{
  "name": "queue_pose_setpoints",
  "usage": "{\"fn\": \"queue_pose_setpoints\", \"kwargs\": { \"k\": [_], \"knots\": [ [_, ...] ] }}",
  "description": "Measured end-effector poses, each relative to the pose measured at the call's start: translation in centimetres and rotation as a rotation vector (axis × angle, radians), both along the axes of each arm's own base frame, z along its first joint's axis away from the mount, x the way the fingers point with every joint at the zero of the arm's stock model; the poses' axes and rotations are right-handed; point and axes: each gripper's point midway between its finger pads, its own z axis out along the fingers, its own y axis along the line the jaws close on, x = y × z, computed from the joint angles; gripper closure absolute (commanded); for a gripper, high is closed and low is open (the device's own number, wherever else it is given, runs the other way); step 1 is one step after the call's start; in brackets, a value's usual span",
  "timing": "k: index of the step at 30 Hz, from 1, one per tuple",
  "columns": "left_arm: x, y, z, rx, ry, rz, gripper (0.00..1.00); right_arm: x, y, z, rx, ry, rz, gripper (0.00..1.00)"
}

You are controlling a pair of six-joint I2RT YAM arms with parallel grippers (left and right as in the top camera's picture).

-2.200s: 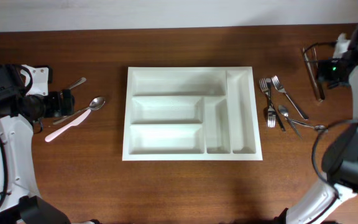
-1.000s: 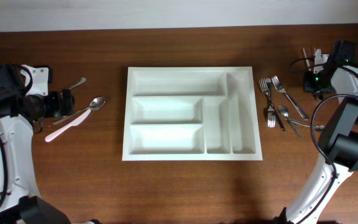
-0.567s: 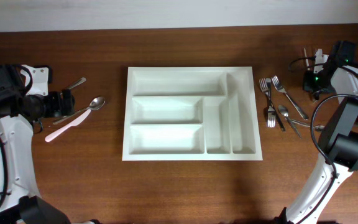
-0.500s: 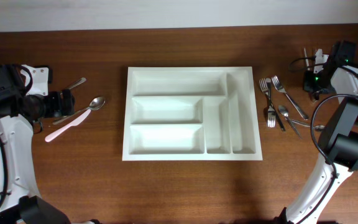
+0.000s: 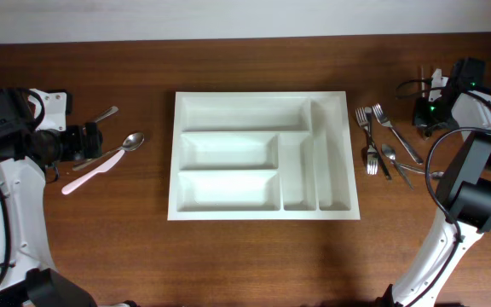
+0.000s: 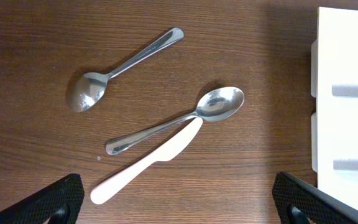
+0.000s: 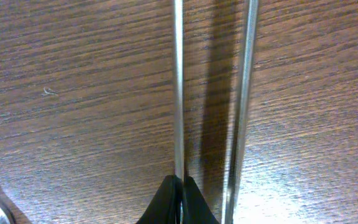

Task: Pack container
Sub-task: 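Lift the tongs with the right gripper and carry them over the tray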

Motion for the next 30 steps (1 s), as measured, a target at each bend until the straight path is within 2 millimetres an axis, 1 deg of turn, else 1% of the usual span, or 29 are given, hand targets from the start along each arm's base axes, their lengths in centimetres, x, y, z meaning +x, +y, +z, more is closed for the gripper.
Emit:
{"fn": "queue_pose_setpoints", "kwargs": {
  "k": [4,6,9,10,13,15,16,17,19,20,22,23,25,26,30],
  "knots": [
    [0.0,0.0,0.0,0.0,0.0,0.0,0.01,-0.8,0.3,0.2,0.017,0.042,-0.001,0.96],
    [0.0,0.0,0.0,0.0,0.0,0.0,0.01,-1.3,0.5,0.6,0.029,0.068,-0.002,0.96],
    [0.0,0.0,0.0,0.0,0.0,0.0,0.01,-1.1,0.5,2.8,0.034,0.078,-0.005,0.96],
    [0.0,0.0,0.0,0.0,0.0,0.0,0.01,-0.9,0.6,4.0,0.033,0.073,-0.004,0.96],
    [0.0,0.0,0.0,0.0,0.0,0.0,0.01,-0.6,1.1,8.8,0.023,0.044,-0.006,0.96],
    [0.0,0.0,0.0,0.0,0.0,0.0,0.01,-0.4,2.2,12.9,0.005,-0.003,0.012,0.96],
    [0.0,0.0,0.0,0.0,0.0,0.0,0.01,-0.3,3.0,15.1,-0.006,-0.03,0.028,0.96],
    [0.0,0.0,0.0,0.0,0.0,0.0,0.01,-0.3,4.2,17.2,-0.016,-0.059,0.048,0.96],
    [0.0,0.0,0.0,0.0,0.0,0.0,0.01,-0.6,7.1,20.4,-0.026,-0.097,0.101,0.96],
    [0.0,0.0,0.0,0.0,0.0,0.0,0.01,-0.8,8.8,21.7,-0.028,-0.109,0.133,0.96],
    [0.0,0.0,0.0,0.0,0.0,0.0,0.01,-1.4,12.5,23.2,-0.025,-0.113,0.207,0.96],
    [0.0,0.0,0.0,0.0,0.0,0.0,0.01,-1.7,14.7,23.6,-0.019,-0.105,0.258,0.96],
    [0.0,0.0,0.0,0.0,0.0,0.0,0.01,-2.3,18.9,23.4,-0.002,-0.079,0.373,0.96],
    [0.0,0.0,0.0,0.0,0.0,0.0,0.01,-2.4,21.3,22.9,0.003,-0.063,0.448,0.96],
    [0.0,0.0,0.0,0.0,0.0,0.0,0.01,-3.0,29.2,21.2,-0.013,-0.029,0.746,0.96]
  ]
}}
